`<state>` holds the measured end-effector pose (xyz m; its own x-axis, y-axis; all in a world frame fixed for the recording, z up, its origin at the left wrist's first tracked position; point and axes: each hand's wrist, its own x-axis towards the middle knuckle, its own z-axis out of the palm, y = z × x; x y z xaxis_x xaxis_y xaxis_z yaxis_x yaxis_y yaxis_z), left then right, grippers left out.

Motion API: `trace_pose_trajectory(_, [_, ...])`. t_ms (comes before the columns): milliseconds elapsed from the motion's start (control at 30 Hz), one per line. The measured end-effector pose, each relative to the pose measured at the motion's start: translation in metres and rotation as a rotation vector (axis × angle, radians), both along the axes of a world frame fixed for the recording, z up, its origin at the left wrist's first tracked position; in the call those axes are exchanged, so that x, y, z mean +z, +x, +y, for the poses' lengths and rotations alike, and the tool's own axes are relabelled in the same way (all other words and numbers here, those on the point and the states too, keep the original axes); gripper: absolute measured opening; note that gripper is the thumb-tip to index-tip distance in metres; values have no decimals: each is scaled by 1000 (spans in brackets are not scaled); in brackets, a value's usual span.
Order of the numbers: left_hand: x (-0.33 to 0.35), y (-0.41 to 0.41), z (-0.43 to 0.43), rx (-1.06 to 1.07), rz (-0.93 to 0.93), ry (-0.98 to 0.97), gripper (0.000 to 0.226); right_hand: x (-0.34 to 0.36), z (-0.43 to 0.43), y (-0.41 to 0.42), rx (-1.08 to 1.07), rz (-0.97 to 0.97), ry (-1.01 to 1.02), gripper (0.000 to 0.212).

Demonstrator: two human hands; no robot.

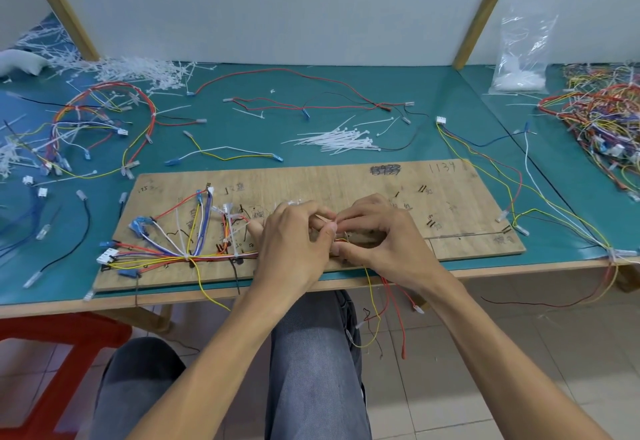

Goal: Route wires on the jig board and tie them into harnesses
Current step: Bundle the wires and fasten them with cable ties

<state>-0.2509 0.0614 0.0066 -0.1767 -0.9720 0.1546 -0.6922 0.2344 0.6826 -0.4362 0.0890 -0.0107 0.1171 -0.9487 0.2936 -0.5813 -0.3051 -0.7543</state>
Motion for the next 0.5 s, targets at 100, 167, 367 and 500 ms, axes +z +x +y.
trace_pose_trajectory(100, [6, 1, -8, -15, -21, 35, 3, -2, -1, 0, -16, -4, -47, 20])
trace_pose_trajectory(167, [9, 2, -13, -35, -18, 116, 10, -3, -1, 0, -19, 3, -71, 19])
trace_pose_trajectory(367, [14, 4, -21, -97, 22, 225, 16, -5, -2, 0, -23, 0, -71, 15])
trace_pose_trajectory(500, [14, 4, -23, -135, 10, 208, 19, -5, -2, 1, -33, 21, -34, 9])
